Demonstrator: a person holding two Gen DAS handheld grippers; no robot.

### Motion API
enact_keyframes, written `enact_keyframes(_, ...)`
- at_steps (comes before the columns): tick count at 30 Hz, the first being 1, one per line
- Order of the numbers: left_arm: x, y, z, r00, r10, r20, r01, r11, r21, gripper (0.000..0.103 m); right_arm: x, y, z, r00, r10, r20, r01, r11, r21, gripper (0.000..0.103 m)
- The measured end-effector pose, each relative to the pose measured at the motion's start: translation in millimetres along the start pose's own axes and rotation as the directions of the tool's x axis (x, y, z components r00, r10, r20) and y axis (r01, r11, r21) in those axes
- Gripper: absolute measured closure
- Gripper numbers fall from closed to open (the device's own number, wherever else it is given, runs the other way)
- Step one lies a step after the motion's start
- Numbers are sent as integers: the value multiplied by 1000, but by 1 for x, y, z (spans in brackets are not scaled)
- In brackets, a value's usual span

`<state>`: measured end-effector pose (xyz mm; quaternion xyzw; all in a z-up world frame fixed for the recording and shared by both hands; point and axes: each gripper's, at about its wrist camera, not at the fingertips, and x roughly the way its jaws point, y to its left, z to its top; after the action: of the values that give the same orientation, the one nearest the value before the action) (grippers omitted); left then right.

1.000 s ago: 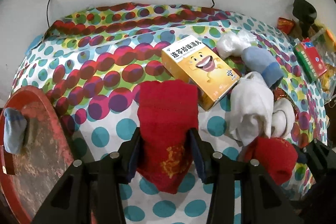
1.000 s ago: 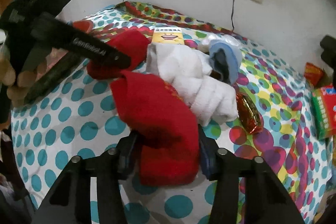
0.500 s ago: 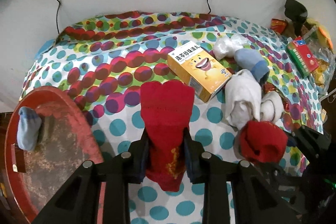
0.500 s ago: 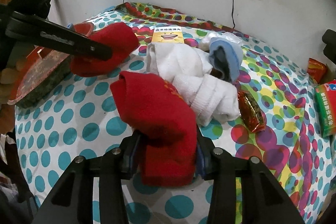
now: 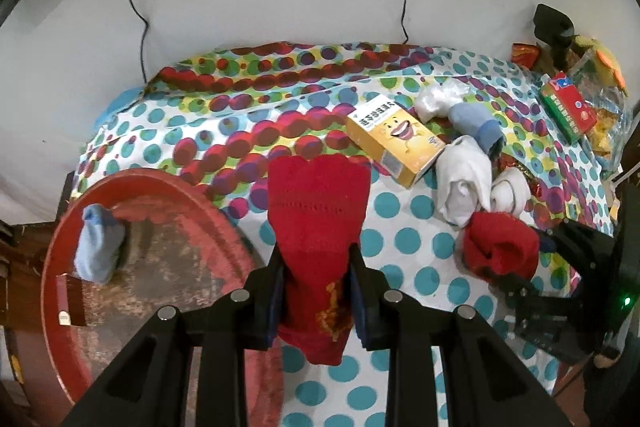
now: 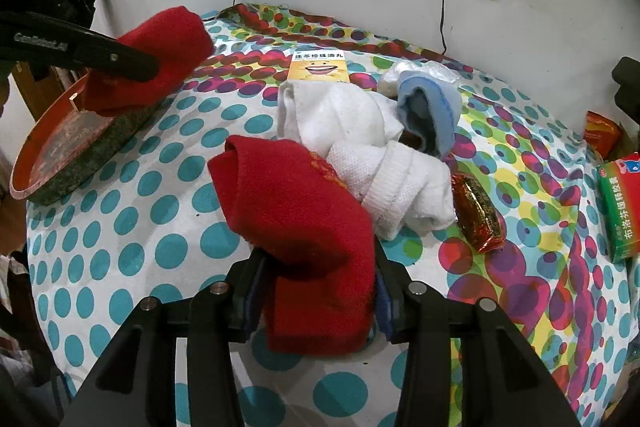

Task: Organize objects
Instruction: 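Carry the red sock onto the tray and open left while right holds its sock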

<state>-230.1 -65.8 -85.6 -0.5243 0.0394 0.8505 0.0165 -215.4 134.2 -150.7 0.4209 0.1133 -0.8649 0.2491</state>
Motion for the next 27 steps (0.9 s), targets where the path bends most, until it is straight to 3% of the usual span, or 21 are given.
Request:
enact_keyframes(11,-13,34,-11,998,55,1,-55,998,-19,75,1,0,0,1000,2,0,-2,1000,3,61)
enact_keyframes(27,-13,118,-32,988,151,-42,-155,979,-132,75,1,-2,0,1000,2,0,-2,1000,2,60)
